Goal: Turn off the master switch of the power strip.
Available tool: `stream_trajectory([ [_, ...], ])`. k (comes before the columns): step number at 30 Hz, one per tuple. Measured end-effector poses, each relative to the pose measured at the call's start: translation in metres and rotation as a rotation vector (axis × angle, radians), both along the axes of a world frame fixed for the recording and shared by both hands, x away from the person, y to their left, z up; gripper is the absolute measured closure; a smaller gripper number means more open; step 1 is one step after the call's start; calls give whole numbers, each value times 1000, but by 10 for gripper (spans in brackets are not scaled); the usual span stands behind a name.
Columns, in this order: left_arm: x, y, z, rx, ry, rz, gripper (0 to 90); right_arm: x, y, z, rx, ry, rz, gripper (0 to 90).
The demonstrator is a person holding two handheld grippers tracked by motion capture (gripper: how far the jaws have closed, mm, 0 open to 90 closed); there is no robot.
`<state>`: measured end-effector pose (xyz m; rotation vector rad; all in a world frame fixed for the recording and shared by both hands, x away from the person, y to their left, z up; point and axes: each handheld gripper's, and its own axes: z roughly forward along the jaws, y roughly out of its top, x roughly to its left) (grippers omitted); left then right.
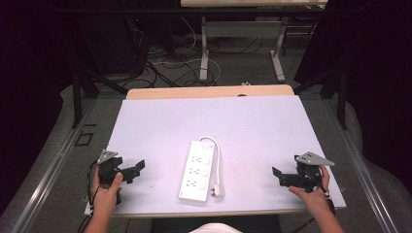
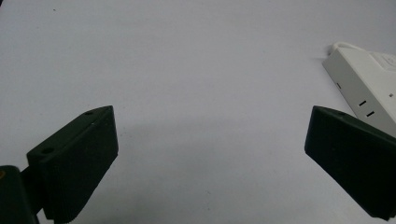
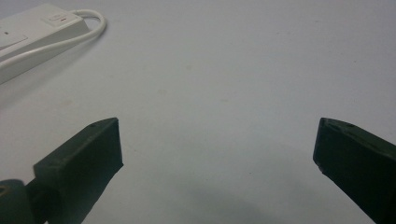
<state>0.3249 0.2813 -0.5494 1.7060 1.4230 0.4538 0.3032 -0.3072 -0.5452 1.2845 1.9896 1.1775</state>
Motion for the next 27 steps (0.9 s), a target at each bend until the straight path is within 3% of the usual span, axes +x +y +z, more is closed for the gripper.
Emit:
stream_trajectory([
  [8, 1, -1, -3, 14, 5, -1, 29, 1, 0, -1, 1, 4, 2, 7],
  [9, 1, -2, -5, 11, -11, 6, 29, 1, 0, -1, -2, 5, 0, 7],
  [11, 1, -2, -4, 21, 11, -7, 29, 1, 0, -1, -2, 6, -1, 7],
  [27, 1, -4, -6, 24, 10, -8, 31, 1, -1, -2, -1, 6, 2, 7],
])
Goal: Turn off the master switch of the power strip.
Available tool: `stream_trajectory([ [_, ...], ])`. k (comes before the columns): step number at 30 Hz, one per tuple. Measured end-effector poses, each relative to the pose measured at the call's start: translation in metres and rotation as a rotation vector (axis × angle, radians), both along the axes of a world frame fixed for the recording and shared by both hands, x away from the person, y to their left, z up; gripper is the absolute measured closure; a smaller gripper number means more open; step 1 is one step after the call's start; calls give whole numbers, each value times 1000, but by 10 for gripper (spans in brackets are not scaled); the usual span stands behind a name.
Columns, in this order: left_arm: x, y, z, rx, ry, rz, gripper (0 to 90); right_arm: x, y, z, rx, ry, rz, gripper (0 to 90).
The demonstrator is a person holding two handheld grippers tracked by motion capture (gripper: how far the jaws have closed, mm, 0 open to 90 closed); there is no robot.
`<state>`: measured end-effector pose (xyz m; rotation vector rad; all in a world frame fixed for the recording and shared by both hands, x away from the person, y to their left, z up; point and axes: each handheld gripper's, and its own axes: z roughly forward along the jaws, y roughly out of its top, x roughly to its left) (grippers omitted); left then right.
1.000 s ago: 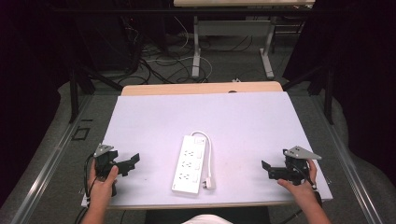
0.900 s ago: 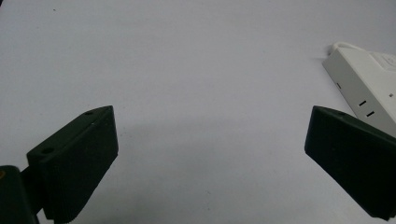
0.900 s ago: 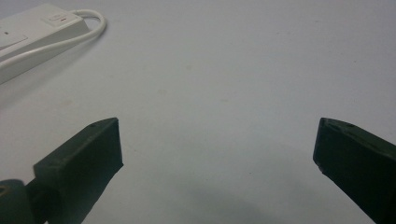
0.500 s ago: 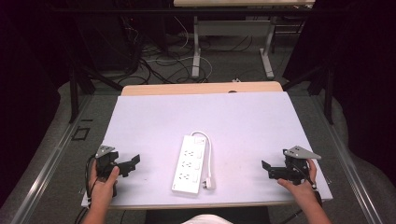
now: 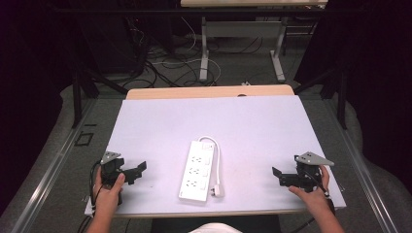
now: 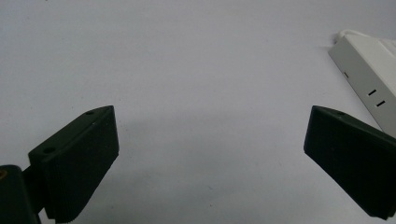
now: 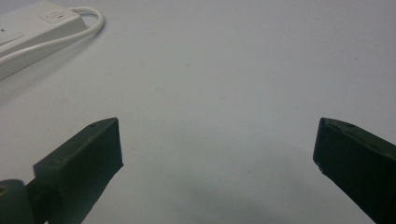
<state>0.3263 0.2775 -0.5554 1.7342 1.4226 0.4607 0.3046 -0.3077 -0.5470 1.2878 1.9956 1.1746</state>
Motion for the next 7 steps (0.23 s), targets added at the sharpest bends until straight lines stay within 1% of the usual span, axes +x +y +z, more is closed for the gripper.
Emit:
stream_trajectory([
  [7, 1, 0, 0, -2, 3, 1, 32, 0, 0, 0, 3, -1, 1, 7],
])
